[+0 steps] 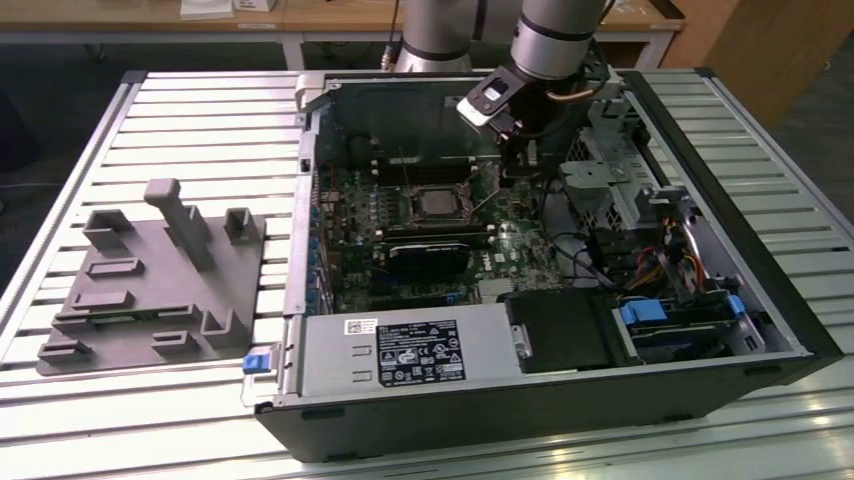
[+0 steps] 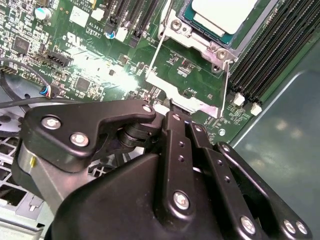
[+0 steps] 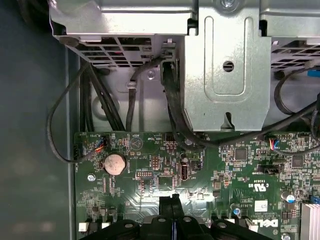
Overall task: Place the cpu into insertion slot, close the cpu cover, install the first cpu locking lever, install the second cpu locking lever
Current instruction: 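Close the cpu cover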
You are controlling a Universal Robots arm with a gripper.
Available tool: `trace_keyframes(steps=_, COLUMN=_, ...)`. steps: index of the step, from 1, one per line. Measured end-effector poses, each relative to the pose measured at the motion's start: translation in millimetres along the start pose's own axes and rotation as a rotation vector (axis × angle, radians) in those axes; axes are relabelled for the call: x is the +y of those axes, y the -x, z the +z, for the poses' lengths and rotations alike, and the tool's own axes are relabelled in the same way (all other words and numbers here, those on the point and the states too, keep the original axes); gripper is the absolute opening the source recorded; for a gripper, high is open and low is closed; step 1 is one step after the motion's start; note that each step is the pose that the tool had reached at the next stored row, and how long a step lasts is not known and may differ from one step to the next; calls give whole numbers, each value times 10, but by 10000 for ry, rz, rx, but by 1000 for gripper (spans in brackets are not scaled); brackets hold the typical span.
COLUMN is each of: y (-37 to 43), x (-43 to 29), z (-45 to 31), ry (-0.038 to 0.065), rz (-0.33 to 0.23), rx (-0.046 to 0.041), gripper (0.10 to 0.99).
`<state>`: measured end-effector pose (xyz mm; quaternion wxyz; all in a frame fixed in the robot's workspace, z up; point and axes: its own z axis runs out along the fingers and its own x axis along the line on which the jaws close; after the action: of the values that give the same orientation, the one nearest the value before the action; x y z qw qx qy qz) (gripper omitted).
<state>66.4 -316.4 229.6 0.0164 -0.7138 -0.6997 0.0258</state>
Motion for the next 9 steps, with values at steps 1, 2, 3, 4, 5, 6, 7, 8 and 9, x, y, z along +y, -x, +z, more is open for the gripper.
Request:
trace_keyframes(steps=1, y=0, x=-1, z=0, ry=0, rz=0, rx=0, gripper=106)
trace_keyframes(steps=2, y=1, x=-7, z=0, ry=0, rz=-1, rx=0, gripper=106)
trace_keyframes(steps=3, y=1, x=-17, z=1, ry=1, rz=-1, rx=0, gripper=106)
trace_keyframes(steps=4, y=0, x=-33, z=2, ry=6, rz=0, rx=0, gripper=106)
trace_keyframes(steps=5, y=1, x=-50, z=3, ry=12, rz=0, rx=1, gripper=106)
trace_keyframes(steps=6, y=1, x=-68, z=4, ry=20, rz=-1, rx=0, gripper=106)
trace_keyframes(steps=7, y=2, x=-86, z=6, ry=29, rz=-1, rx=2, gripper=106)
trace_keyframes(steps=8, y=2, x=-107, z=7, ry=38, rz=0, rx=1, gripper=106)
trace_keyframes(steps=9, y=3, x=-128, z=8, ry=50, rz=1, rx=0, gripper=106)
